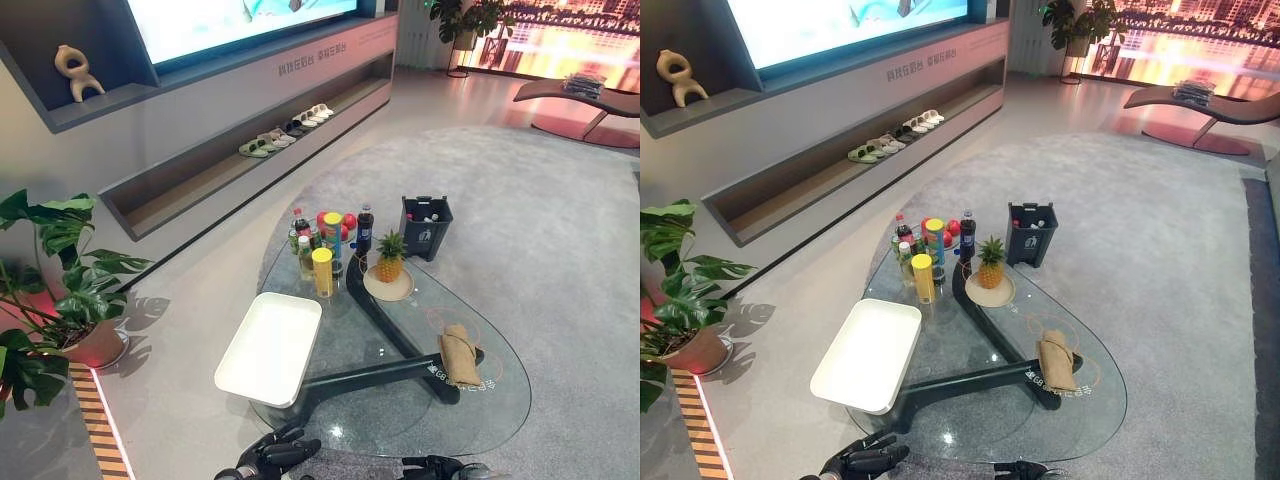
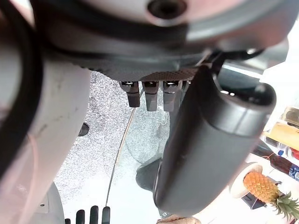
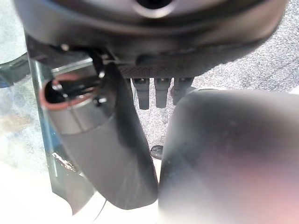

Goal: Wipe the table with a cloth and put it in the basket.

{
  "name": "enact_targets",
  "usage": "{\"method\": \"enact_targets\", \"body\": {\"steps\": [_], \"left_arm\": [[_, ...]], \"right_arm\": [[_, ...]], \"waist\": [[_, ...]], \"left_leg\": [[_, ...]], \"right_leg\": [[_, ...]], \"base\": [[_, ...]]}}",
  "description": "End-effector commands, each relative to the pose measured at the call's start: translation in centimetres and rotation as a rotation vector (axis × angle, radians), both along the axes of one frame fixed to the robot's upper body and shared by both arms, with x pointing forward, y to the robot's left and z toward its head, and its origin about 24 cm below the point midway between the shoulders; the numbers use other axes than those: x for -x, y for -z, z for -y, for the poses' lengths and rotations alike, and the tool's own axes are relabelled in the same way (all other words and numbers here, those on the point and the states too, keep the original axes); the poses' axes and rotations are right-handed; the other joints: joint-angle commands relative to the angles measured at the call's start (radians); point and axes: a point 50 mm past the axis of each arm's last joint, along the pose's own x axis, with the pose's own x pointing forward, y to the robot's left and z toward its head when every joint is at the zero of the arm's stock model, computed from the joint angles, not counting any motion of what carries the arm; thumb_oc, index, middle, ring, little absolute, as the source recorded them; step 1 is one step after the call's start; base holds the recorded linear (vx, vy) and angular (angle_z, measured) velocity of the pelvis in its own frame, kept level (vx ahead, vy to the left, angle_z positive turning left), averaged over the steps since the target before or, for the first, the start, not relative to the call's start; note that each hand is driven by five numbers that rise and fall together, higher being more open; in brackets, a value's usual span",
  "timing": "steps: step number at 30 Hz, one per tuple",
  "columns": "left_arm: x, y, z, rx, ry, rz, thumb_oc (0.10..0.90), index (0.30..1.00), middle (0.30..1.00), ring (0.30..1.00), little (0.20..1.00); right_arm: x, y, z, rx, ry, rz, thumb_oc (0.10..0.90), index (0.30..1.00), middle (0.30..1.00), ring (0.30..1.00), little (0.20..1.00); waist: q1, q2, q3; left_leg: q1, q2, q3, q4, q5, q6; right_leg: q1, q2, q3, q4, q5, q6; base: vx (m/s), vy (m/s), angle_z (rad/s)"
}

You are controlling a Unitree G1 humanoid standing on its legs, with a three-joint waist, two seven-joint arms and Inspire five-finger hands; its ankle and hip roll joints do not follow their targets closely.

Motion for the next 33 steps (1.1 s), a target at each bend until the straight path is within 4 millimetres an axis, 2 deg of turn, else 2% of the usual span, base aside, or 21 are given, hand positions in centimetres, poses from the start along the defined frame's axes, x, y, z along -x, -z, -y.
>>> {"method": "enact_targets", "body": {"steps": [1, 22, 33], "left_arm": [[-0.7, 0.0, 1.9, 0.057, 0.075, -0.004, 0.800, 0.900, 0.900, 0.900, 0.900], [-0.8, 0.0, 1.8, 0.041, 0.049, 0.013, 0.800, 0.900, 0.900, 0.900, 0.900], [-0.6, 0.0, 1.4, 0.024, 0.019, 0.013, 0.800, 0.900, 0.900, 0.900, 0.900]], "right_arm": [[0.2, 0.4, -1.7, -0.036, -0.027, -0.032, 0.800, 0.900, 0.900, 0.900, 0.900], [0.1, 0.4, -1.6, -0.024, -0.045, -0.015, 0.800, 0.900, 0.900, 0.900, 0.900], [-2.6, -0.6, -2.3, -0.044, -0.069, 0.202, 0.800, 0.900, 0.900, 0.900, 0.900]], "waist": [[0.014, -0.044, 0.029], [0.018, -0.044, 0.024], [0.021, -0.057, 0.035]], "left_leg": [[0.031, -0.041, 0.018, 0.010, -0.045, 0.036], [0.032, -0.042, 0.018, 0.011, -0.049, 0.037], [0.021, -0.042, 0.013, 0.021, -0.050, 0.038]], "right_leg": [[-0.037, -0.018, -0.001, 0.004, 0.002, -0.005], [-0.034, -0.018, -0.006, 0.004, -0.001, -0.007], [-0.039, -0.016, -0.005, 0.004, 0.003, -0.004]], "base": [[0.00, 0.000, 0.00], [0.00, 0.000, 0.00], [0.00, 0.000, 0.00]]}}
